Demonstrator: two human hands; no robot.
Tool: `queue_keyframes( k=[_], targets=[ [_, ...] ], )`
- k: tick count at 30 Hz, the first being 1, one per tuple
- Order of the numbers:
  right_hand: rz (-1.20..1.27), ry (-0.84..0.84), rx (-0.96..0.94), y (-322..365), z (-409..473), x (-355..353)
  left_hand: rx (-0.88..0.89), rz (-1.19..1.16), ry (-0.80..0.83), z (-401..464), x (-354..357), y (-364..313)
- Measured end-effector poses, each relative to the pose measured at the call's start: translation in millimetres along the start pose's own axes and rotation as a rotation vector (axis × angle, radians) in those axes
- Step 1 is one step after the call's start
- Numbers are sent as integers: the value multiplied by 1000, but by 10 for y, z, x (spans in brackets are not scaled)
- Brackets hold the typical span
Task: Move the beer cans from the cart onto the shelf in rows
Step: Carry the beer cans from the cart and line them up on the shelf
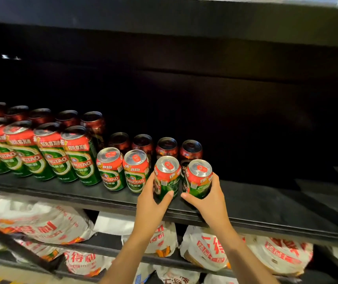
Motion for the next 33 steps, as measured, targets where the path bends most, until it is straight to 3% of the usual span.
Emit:
queue_keyframes(
  k=[8, 20, 33],
  targets=[
    [-37, -48, 0, 1, -29, 8, -26, -58, -104, 4, 16, 30],
    [-85, -129, -59, -38, 10, 50, 69, 140, -238, -9, 196, 125],
    [-86, -149, -103, -99, 25, 26, 155, 274, -212, -49, 231, 160]
  ],
)
Point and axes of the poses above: each hand's wrist, its own z-axis towards the middle knuckle, its own x-axis out of the palm, y = z × x, the point moved 2 cm from there along z, towards the middle knuckle, and after that the axes turned 15 degrees about x, right-handed, at the moved point
